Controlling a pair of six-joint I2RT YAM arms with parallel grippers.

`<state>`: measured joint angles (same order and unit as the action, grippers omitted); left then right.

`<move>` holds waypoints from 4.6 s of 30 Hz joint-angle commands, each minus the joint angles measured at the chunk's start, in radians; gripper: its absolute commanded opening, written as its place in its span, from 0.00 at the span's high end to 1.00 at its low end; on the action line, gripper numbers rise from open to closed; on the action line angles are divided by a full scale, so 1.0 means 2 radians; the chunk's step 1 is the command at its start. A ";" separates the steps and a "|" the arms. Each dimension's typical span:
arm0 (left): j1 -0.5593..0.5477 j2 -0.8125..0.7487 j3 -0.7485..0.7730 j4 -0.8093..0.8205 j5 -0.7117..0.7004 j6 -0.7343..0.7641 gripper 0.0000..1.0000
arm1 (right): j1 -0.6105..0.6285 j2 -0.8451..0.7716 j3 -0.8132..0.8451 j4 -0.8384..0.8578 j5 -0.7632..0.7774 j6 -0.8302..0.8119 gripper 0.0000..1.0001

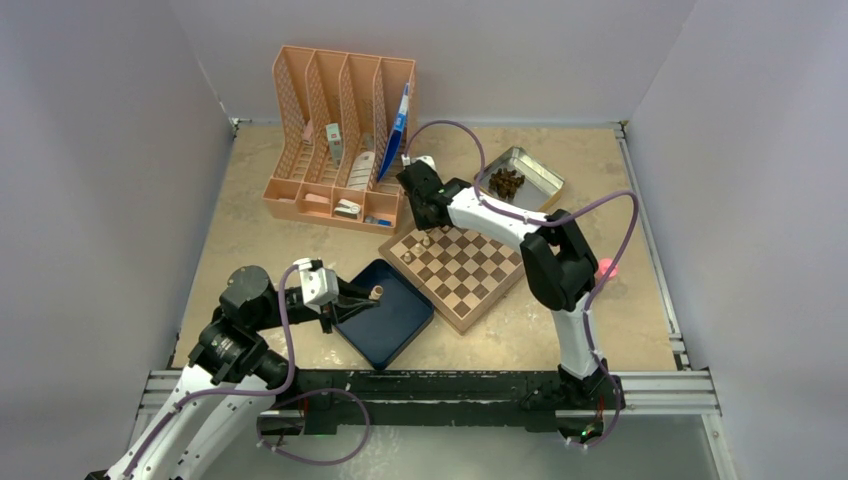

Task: Set up the chess pieces on the board
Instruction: Place the chess piece on the chessboard.

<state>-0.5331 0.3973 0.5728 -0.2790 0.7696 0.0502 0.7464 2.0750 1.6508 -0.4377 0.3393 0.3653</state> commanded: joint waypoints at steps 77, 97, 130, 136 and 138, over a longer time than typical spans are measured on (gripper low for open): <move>0.000 0.026 0.010 0.022 -0.005 -0.017 0.99 | -0.010 -0.227 -0.071 0.063 -0.144 -0.043 0.57; 0.000 0.086 0.036 -0.003 -0.006 -0.027 0.98 | 0.084 -0.380 -0.220 0.182 -0.404 -0.100 0.47; 0.000 0.100 0.037 0.019 -0.065 -0.097 0.69 | 0.107 -0.363 -0.243 0.184 -0.421 -0.067 0.86; 0.000 0.071 0.077 -0.005 -0.146 -0.253 0.48 | 0.098 -0.406 -0.276 0.278 -0.376 0.026 0.89; 0.000 0.059 0.080 -0.003 -0.171 -0.315 0.48 | 0.093 -0.428 -0.305 0.331 -0.343 0.071 0.89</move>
<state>-0.5323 0.5640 0.6685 -0.3172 0.5602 -0.3012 0.9497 1.3193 1.1011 -0.0078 -0.4644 0.3252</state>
